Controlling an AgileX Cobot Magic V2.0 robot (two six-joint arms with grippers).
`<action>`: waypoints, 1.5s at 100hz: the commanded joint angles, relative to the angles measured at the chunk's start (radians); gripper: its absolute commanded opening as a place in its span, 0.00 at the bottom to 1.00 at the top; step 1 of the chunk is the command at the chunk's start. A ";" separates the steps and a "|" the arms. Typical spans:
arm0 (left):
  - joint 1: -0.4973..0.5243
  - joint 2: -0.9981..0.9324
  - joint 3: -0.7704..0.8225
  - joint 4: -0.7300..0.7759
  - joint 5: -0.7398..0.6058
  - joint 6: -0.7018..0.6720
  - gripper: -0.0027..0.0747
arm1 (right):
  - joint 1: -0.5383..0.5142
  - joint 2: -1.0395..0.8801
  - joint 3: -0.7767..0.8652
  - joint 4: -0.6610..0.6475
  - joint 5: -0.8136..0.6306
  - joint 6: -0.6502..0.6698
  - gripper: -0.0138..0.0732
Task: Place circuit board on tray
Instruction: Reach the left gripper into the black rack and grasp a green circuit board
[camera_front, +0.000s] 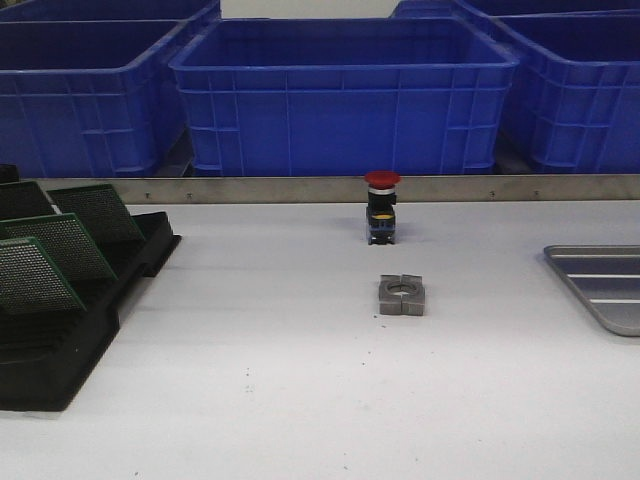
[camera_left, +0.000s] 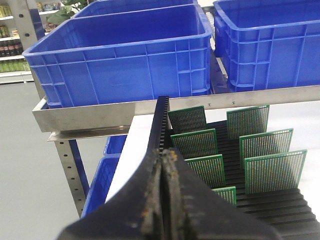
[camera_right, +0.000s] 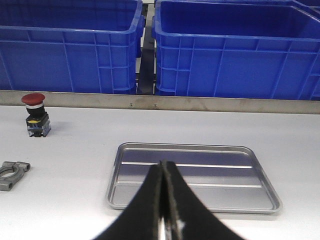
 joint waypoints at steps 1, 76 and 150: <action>-0.001 -0.032 0.028 0.000 -0.090 -0.009 0.01 | -0.004 -0.020 0.001 -0.015 -0.072 -0.002 0.09; -0.001 0.039 -0.198 -0.072 0.123 -0.012 0.01 | -0.004 -0.020 0.001 -0.015 -0.072 -0.002 0.09; -0.001 0.711 -0.704 -0.435 0.522 0.609 0.28 | -0.004 -0.020 0.001 -0.015 -0.071 -0.002 0.09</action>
